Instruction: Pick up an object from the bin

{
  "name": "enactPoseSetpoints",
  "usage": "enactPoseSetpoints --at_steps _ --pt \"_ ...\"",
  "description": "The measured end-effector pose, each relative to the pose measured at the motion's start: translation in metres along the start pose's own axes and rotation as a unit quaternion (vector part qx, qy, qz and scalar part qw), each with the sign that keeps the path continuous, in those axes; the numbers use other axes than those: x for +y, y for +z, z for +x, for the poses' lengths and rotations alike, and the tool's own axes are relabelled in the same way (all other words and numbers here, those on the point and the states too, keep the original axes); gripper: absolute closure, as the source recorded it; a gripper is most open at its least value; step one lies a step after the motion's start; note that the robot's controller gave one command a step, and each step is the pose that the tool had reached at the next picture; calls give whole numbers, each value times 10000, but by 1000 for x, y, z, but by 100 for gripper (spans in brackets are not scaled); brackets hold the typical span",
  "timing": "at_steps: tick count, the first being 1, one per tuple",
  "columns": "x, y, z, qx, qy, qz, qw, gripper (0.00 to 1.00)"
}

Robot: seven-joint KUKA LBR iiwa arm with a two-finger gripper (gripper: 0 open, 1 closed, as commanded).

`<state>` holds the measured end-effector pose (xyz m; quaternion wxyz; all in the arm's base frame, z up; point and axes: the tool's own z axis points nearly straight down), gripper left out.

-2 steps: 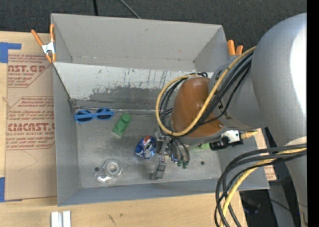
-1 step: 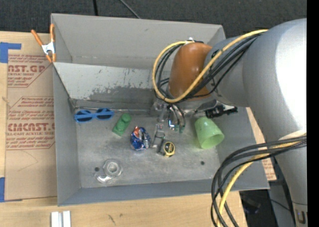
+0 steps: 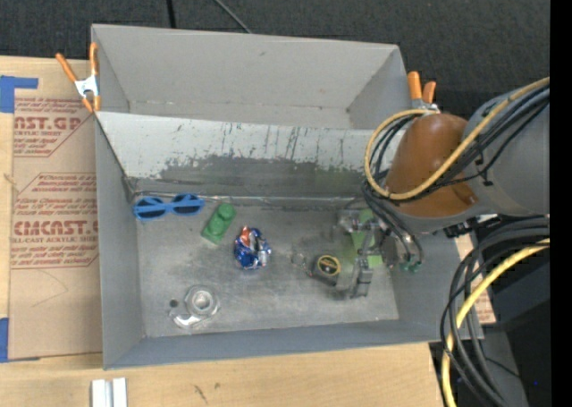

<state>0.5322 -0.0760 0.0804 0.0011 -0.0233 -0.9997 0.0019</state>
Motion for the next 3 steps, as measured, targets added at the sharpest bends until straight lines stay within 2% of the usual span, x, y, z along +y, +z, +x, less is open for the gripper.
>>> enactPoseSetpoints --at_steps 1,2,3 --pt "20 11 19 -1 -286 -19 9996 0" --pt "20 9 18 -24 -280 -18 9996 100" --pt "30 -135 9 -59 -218 -13 9997 100"
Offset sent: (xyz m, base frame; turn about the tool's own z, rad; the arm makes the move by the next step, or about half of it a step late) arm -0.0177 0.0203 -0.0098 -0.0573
